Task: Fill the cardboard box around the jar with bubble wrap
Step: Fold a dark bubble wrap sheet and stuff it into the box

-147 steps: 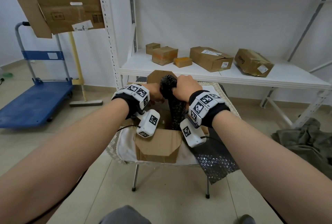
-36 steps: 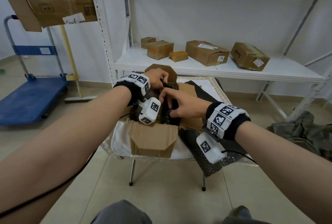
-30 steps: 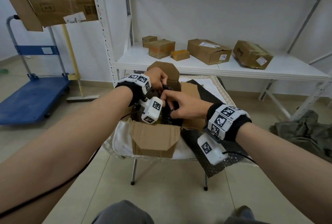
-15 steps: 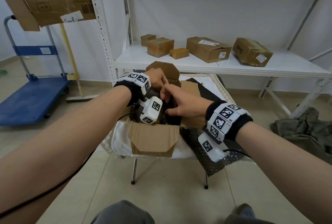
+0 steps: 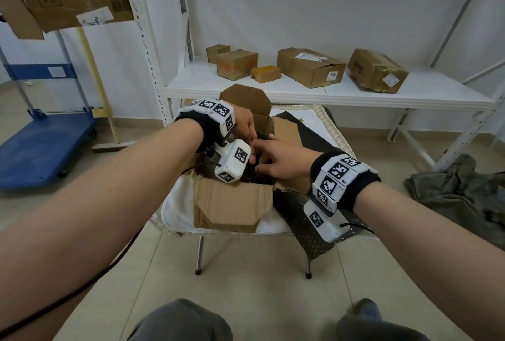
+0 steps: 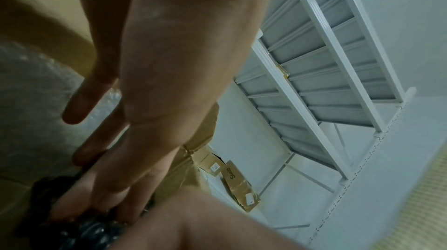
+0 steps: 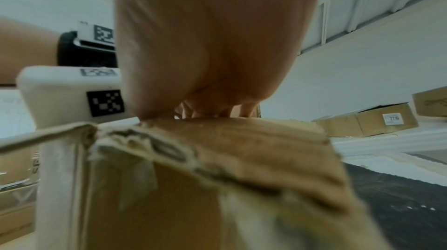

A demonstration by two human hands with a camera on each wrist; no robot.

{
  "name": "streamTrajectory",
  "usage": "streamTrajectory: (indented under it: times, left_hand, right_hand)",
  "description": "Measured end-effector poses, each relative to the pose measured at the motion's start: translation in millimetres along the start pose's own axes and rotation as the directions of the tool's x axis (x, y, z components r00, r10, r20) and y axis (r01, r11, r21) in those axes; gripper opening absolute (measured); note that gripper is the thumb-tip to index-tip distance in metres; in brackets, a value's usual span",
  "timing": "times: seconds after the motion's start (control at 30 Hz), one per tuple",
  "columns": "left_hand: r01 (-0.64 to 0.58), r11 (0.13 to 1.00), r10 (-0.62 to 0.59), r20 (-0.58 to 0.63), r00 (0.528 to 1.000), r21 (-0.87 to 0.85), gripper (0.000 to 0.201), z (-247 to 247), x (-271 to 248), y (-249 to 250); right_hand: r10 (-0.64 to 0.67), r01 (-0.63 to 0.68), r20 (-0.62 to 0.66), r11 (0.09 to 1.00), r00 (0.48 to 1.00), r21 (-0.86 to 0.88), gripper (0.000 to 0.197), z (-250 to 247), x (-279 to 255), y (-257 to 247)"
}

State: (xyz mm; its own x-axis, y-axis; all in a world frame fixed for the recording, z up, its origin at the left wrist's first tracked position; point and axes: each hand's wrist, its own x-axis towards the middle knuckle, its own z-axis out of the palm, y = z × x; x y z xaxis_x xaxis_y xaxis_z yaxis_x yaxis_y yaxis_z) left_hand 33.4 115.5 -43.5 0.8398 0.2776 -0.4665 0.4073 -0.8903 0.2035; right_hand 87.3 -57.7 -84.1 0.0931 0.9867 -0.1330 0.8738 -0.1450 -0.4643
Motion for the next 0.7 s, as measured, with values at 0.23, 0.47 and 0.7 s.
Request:
streamTrajectory:
  times: [0.23,0.47,0.7]
  left_hand:
    - [0.096,0.995,-0.096,0.007,0.995,0.033,0.023,11.7,-10.1,-3.5]
    - [0.17,0.974,-0.167,-0.031,0.985,0.149,0.039,18.5,-26.1,7.7]
    - [0.204,0.976,-0.194,-0.125,0.973,0.077,0.016,23.0,-20.7,-4.0]
  right_hand:
    - [-0.009,0.008,0.041,0.999,0.999,0.031,0.023,-0.3,-4.7,-12.3]
    - [0.271,-0.281,-0.449,0.959,0.851,0.046,0.055,15.7,-3.8,-21.2]
    - [0.216,-0.195,-0.353,0.976,0.91,0.096,0.063,12.7,1.7,-25.7]
